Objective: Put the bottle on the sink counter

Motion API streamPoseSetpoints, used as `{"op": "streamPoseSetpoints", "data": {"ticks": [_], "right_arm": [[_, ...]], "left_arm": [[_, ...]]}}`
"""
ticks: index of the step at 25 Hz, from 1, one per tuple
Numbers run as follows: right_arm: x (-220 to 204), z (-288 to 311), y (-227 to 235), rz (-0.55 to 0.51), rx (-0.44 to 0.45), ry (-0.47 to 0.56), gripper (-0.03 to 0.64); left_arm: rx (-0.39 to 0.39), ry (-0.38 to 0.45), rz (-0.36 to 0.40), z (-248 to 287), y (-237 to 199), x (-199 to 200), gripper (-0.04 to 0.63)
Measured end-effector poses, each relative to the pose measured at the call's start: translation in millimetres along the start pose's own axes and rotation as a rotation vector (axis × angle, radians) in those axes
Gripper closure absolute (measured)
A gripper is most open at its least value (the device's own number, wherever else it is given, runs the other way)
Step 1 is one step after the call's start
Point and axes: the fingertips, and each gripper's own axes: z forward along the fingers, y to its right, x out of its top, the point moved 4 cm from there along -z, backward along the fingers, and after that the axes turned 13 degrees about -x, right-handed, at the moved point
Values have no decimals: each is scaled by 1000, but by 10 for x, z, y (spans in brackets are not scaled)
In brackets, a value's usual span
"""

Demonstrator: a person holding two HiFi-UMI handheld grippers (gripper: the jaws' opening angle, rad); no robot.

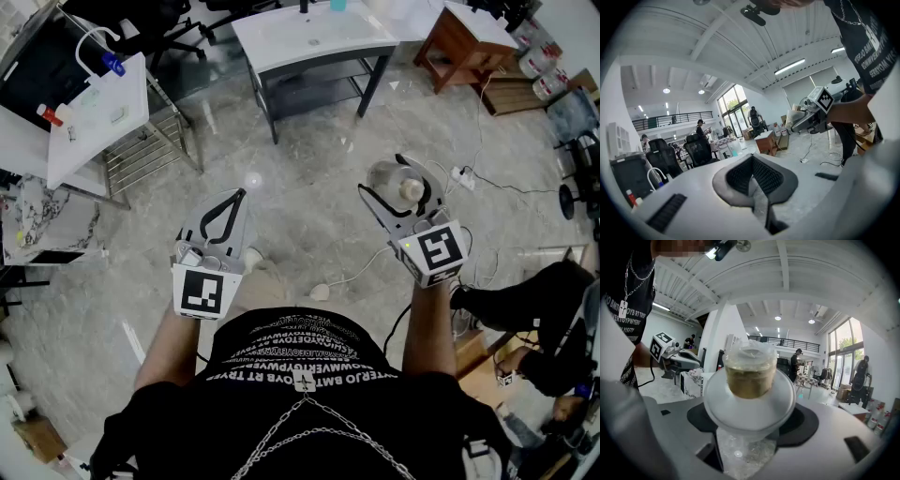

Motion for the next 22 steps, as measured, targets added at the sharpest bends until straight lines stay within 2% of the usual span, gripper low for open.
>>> {"op": "streamPoseSetpoints", "data": {"ticks": [4, 10, 12, 16, 19, 22], "right_arm": [[101, -449, -268, 24, 13, 11, 282], [326, -930, -811, 62, 40, 3, 282], [397, -1000, -1071, 81, 48, 0, 282], [521, -1073, -1675, 130, 57, 18, 282], [622, -1109, -2119, 122, 49, 16, 282], [683, -1178, -2403, 100, 29, 7, 282]], "left_arm": [[14, 33, 48, -398, 146, 247, 589], [30, 55, 43, -1062, 213, 259, 589], [54, 57, 35, -1395, 193, 169, 589], [122, 39, -58, -2217, 174, -250, 589], [148, 36, -83, -2732, 172, -512, 589], [173, 62, -100, -3045, 127, -561, 589]]}}
